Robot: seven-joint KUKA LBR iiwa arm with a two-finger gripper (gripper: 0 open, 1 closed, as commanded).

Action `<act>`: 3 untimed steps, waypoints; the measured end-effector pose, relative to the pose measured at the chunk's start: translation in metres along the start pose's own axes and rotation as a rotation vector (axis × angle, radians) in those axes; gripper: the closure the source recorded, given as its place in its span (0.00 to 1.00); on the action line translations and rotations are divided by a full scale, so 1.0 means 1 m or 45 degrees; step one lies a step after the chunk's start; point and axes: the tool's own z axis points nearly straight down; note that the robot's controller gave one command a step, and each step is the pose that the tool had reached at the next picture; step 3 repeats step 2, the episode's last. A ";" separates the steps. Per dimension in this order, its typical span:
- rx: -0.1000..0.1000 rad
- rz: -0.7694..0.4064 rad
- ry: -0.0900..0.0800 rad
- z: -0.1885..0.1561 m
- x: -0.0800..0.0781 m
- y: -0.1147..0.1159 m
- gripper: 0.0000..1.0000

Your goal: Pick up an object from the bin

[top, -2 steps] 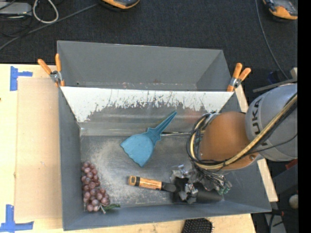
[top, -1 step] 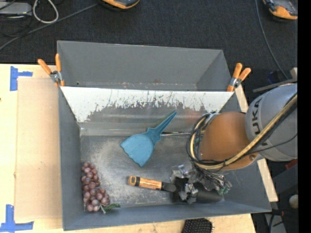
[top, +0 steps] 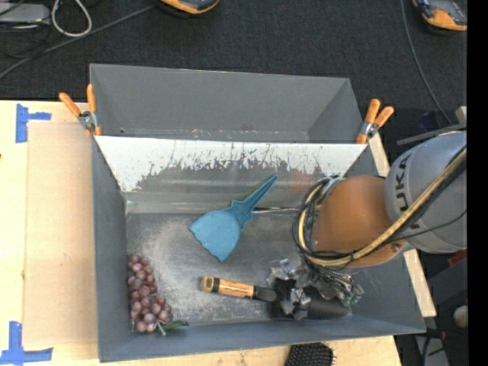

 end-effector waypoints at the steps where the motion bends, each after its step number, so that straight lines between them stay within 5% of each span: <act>1: 0.000 0.000 0.000 0.000 0.000 0.000 1.00; 3: 0.000 0.000 0.000 0.000 0.000 0.000 1.00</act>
Offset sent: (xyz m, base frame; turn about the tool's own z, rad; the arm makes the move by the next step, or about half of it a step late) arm 0.0000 0.0000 0.0000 0.0000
